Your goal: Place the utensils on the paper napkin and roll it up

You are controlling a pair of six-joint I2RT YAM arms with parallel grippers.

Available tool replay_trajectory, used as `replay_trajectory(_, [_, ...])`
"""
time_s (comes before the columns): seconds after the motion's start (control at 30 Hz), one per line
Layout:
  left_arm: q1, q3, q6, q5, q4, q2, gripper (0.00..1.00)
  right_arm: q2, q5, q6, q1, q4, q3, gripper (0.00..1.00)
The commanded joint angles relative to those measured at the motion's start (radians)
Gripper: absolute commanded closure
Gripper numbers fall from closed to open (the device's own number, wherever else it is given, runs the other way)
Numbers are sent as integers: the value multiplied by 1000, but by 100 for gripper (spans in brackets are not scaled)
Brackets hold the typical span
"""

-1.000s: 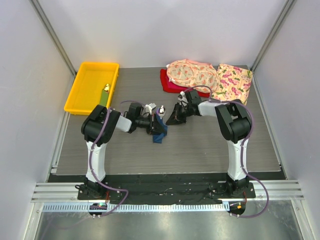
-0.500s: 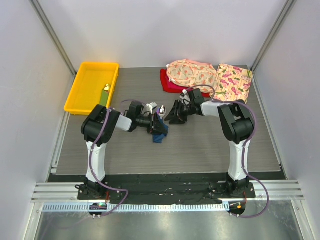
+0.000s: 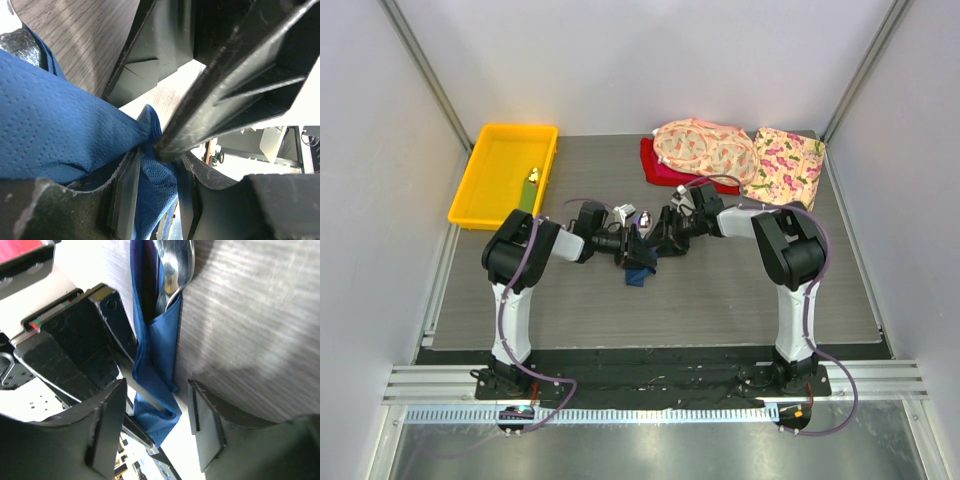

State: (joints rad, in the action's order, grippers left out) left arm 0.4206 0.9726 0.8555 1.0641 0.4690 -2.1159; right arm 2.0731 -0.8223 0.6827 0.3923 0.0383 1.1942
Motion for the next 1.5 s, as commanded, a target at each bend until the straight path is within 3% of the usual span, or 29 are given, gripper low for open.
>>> replay_trajectory(0.0, [12, -32, -102, -145, -89, -53, 59, -68, -24, -20, -13, -20, -33, 36])
replay_trajectory(0.17, [12, -38, -104, -142, -82, -49, 58, -90, -51, 24, -44, -78, -44, 25])
replay_trajectory(0.27, [12, -41, -104, -138, -69, -47, 55, -88, -41, 6, -35, -51, -28, 24])
replay_trajectory(0.7, [12, -61, -79, -121, -6, -38, 46, -11, 29, -109, -7, 98, -30, 38])
replay_trajectory(0.97, [12, -69, -50, -121, 31, -38, 46, -45, 28, -161, -10, 153, -68, 51])
replay_trajectory(1.1, [10, -75, -46, -124, 39, -35, 46, -54, 18, -170, -10, 163, -84, 63])
replay_trajectory(1.27, [10, -83, -12, -124, 80, -12, 46, -48, 54, -196, -10, 190, -71, 98])
replay_trajectory(1.47, [9, -97, 56, -109, 143, 101, 46, -22, 149, -247, -9, 245, -54, 99])
